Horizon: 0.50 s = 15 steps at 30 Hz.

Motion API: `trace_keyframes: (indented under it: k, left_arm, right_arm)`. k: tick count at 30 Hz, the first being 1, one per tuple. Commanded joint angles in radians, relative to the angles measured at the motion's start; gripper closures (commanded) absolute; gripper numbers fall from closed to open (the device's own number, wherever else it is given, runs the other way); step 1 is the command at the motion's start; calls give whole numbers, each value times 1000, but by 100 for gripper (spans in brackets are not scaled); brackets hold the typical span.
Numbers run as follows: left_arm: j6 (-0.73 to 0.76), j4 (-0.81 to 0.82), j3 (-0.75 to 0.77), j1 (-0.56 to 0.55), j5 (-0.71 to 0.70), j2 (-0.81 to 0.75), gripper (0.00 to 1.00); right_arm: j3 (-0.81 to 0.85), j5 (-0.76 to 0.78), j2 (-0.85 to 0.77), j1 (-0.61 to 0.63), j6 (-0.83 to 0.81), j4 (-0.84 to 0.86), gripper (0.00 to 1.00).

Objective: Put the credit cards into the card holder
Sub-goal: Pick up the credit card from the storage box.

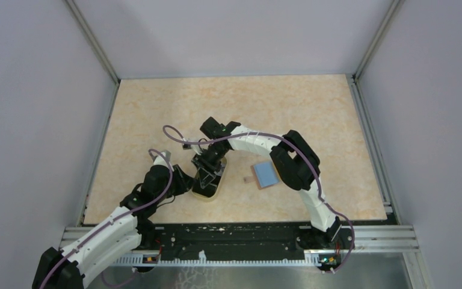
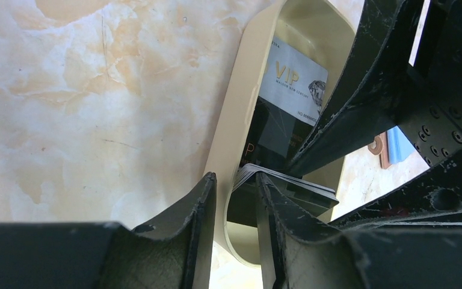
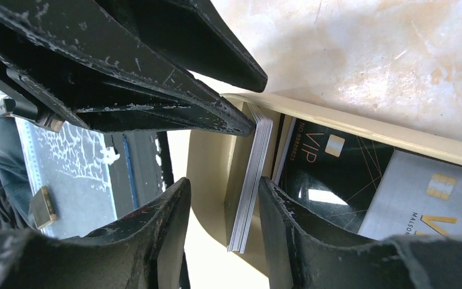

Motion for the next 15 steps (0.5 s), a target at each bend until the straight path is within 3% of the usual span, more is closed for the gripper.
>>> trace_keyframes:
  k: [1, 15]
  left_arm:
    - [-8, 26, -8, 1, 9, -3, 64]
    - [-8, 41, -18, 2, 26, -17, 65]
  right_arm:
    - [27, -7, 1, 3, 1, -25, 54]
    - [20, 15, 42, 28, 23, -10, 53]
